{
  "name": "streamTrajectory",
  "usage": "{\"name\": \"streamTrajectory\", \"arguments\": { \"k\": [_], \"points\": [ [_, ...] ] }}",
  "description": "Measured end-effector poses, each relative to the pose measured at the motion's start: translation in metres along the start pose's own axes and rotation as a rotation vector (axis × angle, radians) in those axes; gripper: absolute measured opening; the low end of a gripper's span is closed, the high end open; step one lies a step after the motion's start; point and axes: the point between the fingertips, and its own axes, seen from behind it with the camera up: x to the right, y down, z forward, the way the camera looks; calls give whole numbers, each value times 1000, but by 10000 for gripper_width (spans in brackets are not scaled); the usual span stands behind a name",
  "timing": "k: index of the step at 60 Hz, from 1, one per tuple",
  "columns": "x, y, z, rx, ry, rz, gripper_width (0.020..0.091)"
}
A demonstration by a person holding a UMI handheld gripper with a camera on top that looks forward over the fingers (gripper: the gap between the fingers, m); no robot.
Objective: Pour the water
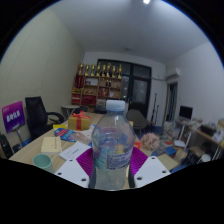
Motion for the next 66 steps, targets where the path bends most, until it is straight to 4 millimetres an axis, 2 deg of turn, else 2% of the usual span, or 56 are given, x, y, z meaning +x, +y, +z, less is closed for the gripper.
{"name": "streamTrajectory", "arguments": {
  "k": [5, 6, 8, 9, 10, 15, 16, 17, 19, 20, 21, 22, 23, 25, 28, 30, 31, 35, 41, 44, 52, 53, 54, 59, 61, 66],
  "points": [
    [0, 30, 3, -23, -25, 60, 449],
    [-11, 42, 15, -28, -28, 60, 448],
    [-9, 54, 16, -39, -38, 59, 449],
    [-25, 70, 33, -36, -39, 60, 449],
    [-6, 72, 18, -39, -51, 62, 450],
    [1, 84, 18, -38, -70, 66, 452],
    [-19, 88, 34, -45, -64, 66, 452],
    [-8, 97, 29, -50, -70, 68, 471],
    [-6, 114, 31, -85, -73, 69, 473],
    [-3, 122, 26, -105, -75, 65, 482],
    [0, 109, 25, -48, -73, 72, 491],
    [3, 109, 24, -42, -68, 77, 483],
    [-4, 110, 27, -60, -62, 78, 495],
    [-7, 112, 33, -46, -66, 84, 479],
    [-6, 113, 32, -45, -67, 88, 500],
    [-6, 112, 32, -39, -67, 90, 541],
    [-4, 105, 26, -43, -68, 89, 558],
    [-8, 113, 32, -58, -74, 81, 636],
    [-13, 126, 16, -184, -105, 104, 799],
    [-17, 126, 9, -200, -118, 133, 844],
    [-17, 112, -40, -224, -100, 134, 844],
    [-19, 109, -39, -228, -93, 134, 846],
    [-18, 107, -51, -230, -88, 134, 846],
    [-16, 98, -88, -260, -53, 144, 845],
    [-18, 91, -96, -267, -42, 147, 845],
    [-19, 73, -147, -290, -4, 141, 847]
  ]
}}
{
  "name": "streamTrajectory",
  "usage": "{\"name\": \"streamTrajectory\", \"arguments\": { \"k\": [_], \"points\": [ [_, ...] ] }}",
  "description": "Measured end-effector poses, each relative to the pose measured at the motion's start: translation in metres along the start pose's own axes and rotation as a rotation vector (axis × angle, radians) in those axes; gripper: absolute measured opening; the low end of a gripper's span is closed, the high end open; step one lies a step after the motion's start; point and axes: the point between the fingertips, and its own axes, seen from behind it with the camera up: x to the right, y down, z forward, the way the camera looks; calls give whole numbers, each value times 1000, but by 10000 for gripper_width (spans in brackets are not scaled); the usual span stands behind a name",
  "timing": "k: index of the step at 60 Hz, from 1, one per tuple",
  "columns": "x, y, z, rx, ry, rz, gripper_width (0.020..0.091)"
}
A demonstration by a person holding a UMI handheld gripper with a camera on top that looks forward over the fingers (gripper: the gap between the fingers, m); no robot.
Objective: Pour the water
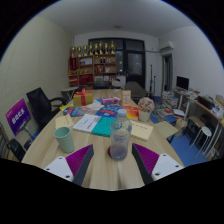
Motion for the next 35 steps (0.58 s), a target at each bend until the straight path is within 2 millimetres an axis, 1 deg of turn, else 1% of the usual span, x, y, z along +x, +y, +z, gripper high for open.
{"name": "streamTrajectory", "arguments": {
  "k": [1, 2, 3, 7, 8, 9, 14, 15, 16, 19, 22, 23, 24, 29, 30, 35],
  "points": [
    [-1, -1, -10, -3, 6, -1, 842],
    [-4, -2, -12, -6, 13, 0, 843],
    [-4, -2, -29, -9, 18, 3, 846],
    [-14, -3, -72, -21, 27, 21, 846],
    [-19, -5, -74, -22, 28, 28, 844],
    [-22, -5, -89, -21, 25, 36, 844],
    [-43, -10, -139, -16, -1, 59, 846],
    [-48, -12, -138, -12, 0, 60, 848],
    [-49, -12, -153, -11, 1, 60, 843],
    [-53, -14, -179, -13, 2, 48, 838],
    [-53, -16, -202, -9, 17, 42, 840],
    [-53, -16, -195, -6, 22, 40, 840],
    [-53, -17, -209, -4, 23, 39, 840],
    [-51, -20, -235, 3, 27, 37, 841],
    [-49, -19, -232, 4, 27, 34, 839],
    [-36, -21, -245, 16, 52, 12, 838]
  ]
}}
